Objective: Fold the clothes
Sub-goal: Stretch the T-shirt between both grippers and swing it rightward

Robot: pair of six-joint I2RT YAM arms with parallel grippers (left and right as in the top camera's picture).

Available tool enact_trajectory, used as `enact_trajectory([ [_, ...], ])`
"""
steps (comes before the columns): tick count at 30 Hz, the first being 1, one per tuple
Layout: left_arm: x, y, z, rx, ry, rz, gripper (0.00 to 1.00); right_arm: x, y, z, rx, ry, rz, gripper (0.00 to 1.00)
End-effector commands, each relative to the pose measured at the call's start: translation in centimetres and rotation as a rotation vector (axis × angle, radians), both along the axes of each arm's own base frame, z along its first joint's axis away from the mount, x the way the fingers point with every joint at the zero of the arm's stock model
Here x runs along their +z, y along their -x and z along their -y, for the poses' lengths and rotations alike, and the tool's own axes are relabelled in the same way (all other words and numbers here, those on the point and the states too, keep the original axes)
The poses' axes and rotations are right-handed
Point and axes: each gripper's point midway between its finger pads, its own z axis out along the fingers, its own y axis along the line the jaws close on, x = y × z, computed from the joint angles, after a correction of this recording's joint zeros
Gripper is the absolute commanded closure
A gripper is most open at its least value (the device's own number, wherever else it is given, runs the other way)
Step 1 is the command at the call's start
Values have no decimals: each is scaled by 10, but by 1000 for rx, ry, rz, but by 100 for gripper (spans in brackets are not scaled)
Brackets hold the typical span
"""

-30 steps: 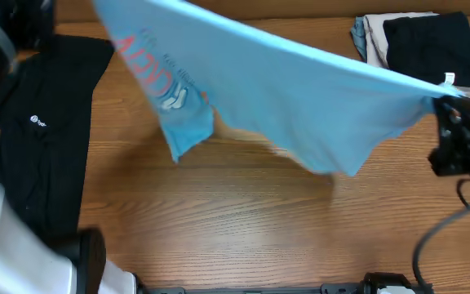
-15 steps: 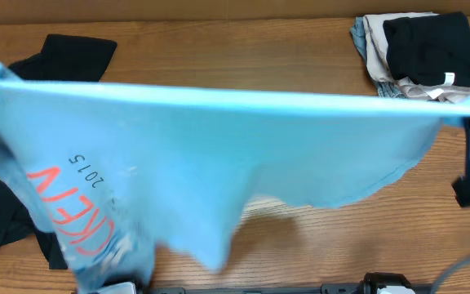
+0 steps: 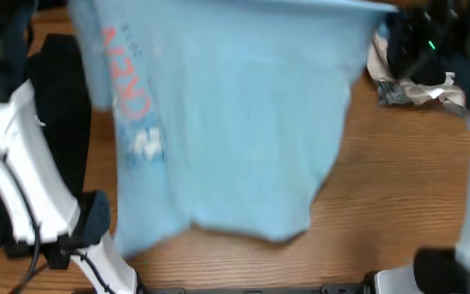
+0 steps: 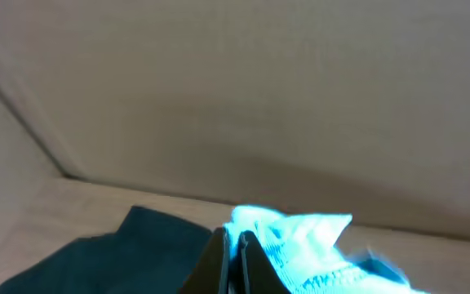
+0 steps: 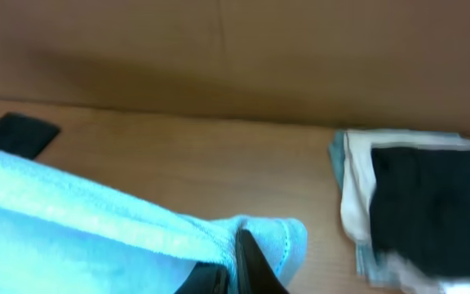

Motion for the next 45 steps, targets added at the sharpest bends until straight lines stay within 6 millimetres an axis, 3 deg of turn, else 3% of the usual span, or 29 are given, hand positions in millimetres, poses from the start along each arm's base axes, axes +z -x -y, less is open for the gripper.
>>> enact_trajectory([
  [1,8,-26,-30,90,-56,76,96,6,-39,38,-141,92,96,96],
  [4,25,-35,-31,90,-64,156,96,35,-51,43,-168,106,222,96],
  [9,64,-19,-28,93,-77,274,96,86,-45,55,-202,106,358,96],
  [12,60,-14,-24,72,-82,245,95,89,-44,61,-209,104,364,96],
  [15,34,-15,-20,54,-73,147,95,61,-52,62,-199,101,276,96],
  [19,-17,-23,-22,53,-54,-25,96,-14,-73,61,-164,111,60,96],
  [23,-84,-34,-24,49,-21,-237,96,-94,-87,63,-152,107,-164,96],
  [25,-120,-37,-24,57,12,-346,96,-123,-88,62,-142,100,-252,96],
  [28,-163,-38,-19,30,47,-484,96,-144,-85,61,-124,76,-324,96],
  [31,-180,-32,-14,14,75,-553,96,-141,-77,64,-117,43,-338,96],
  [34,-174,-24,-10,5,84,-553,96,-127,-64,70,-115,1,-331,96],
  [37,-153,-12,-8,2,79,-512,96,-104,-47,82,-131,-30,-303,96],
  [41,-103,12,-5,2,62,-396,96,-58,-15,97,-167,-52,-216,96],
  [45,-40,52,-1,12,28,-234,96,-8,30,108,-218,-45,-114,96],
])
